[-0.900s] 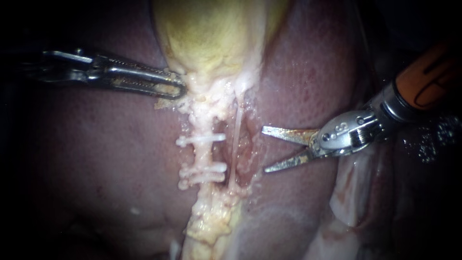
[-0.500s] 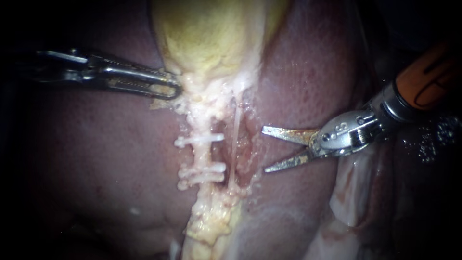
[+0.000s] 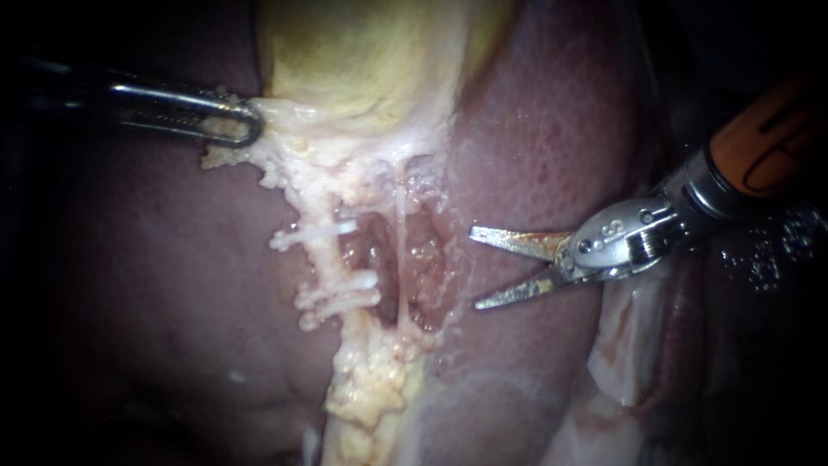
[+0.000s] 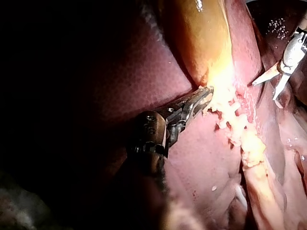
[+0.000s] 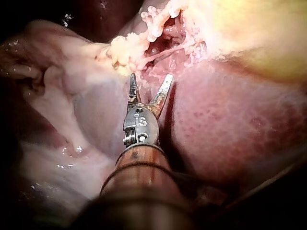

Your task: Go to the cutting position left tube

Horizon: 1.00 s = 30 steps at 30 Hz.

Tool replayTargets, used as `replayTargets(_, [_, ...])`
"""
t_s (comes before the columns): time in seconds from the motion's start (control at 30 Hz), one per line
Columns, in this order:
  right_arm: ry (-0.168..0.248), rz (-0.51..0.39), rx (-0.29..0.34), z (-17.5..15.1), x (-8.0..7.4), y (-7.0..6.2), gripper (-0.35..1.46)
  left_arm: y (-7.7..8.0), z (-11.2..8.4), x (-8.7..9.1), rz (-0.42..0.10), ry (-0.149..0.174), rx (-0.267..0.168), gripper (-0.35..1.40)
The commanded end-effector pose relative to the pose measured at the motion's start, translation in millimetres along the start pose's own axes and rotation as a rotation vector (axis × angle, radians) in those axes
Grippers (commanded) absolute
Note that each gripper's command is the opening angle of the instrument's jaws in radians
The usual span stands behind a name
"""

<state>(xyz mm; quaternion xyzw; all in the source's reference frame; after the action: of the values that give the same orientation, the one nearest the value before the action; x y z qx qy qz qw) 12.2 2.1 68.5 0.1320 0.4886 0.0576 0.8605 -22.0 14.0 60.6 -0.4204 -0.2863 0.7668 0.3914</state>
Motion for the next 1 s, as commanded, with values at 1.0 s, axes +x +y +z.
replayTargets(1.0, [0.050,0.130,0.124,5.5,3.4,-1.0,1.45,0.2,0.2,0.0,0.001,0.004,0.000,-0.35])
